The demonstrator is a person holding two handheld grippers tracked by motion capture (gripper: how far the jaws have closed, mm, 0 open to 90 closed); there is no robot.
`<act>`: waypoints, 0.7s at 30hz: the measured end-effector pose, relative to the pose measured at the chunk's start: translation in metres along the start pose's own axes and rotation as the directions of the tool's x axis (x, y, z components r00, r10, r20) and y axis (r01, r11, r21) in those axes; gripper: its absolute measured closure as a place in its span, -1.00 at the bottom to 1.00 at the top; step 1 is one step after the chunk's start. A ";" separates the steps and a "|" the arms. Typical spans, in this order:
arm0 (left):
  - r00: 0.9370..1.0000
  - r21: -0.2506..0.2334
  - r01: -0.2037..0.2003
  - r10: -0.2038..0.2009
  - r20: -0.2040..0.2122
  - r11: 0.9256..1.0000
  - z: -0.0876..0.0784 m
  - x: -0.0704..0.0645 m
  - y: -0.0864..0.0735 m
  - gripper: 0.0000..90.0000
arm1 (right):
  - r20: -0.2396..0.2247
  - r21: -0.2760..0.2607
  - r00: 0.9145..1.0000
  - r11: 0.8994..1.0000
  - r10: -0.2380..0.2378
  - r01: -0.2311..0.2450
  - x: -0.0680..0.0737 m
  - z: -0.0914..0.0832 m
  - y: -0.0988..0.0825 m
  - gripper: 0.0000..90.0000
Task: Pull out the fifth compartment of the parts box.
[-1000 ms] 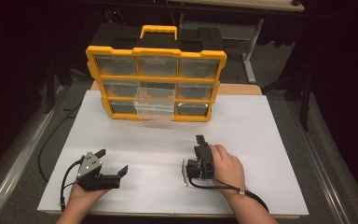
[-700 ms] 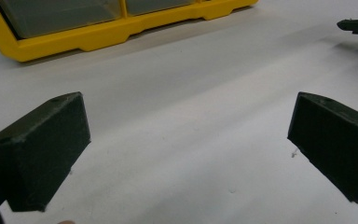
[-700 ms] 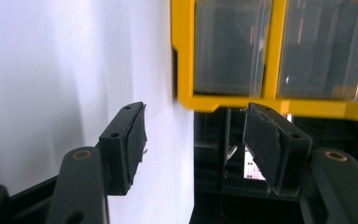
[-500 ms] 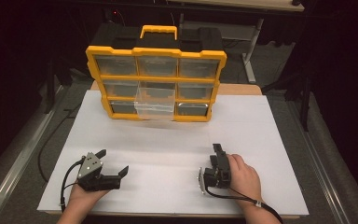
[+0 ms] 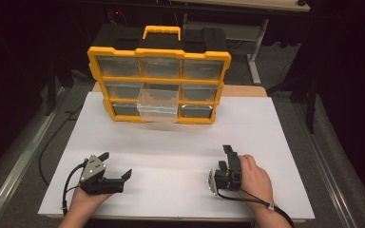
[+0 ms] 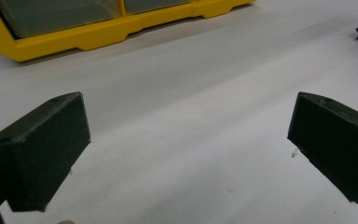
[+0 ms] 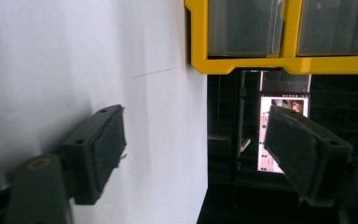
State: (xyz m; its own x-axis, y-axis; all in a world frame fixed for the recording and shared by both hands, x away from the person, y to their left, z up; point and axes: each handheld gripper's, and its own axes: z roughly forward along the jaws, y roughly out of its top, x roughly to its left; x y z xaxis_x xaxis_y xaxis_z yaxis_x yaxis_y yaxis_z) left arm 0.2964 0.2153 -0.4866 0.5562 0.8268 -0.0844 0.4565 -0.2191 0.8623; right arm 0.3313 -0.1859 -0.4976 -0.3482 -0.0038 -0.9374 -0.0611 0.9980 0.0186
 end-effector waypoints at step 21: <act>1.000 -0.008 0.010 -0.010 0.000 1.000 -0.001 0.000 0.000 -1.00 | 0.011 0.001 1.000 1.000 0.028 -0.028 -0.005 -0.006 -0.004 -1.00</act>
State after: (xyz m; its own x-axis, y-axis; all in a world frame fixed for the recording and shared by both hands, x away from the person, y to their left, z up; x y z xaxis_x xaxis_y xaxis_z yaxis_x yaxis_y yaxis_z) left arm 0.2961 0.2161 -0.4863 0.5516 0.8289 -0.0926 0.4561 -0.2068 0.8656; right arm 0.3274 -0.1906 -0.4913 -0.3399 0.0251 -0.9401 -0.0500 0.9977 0.0447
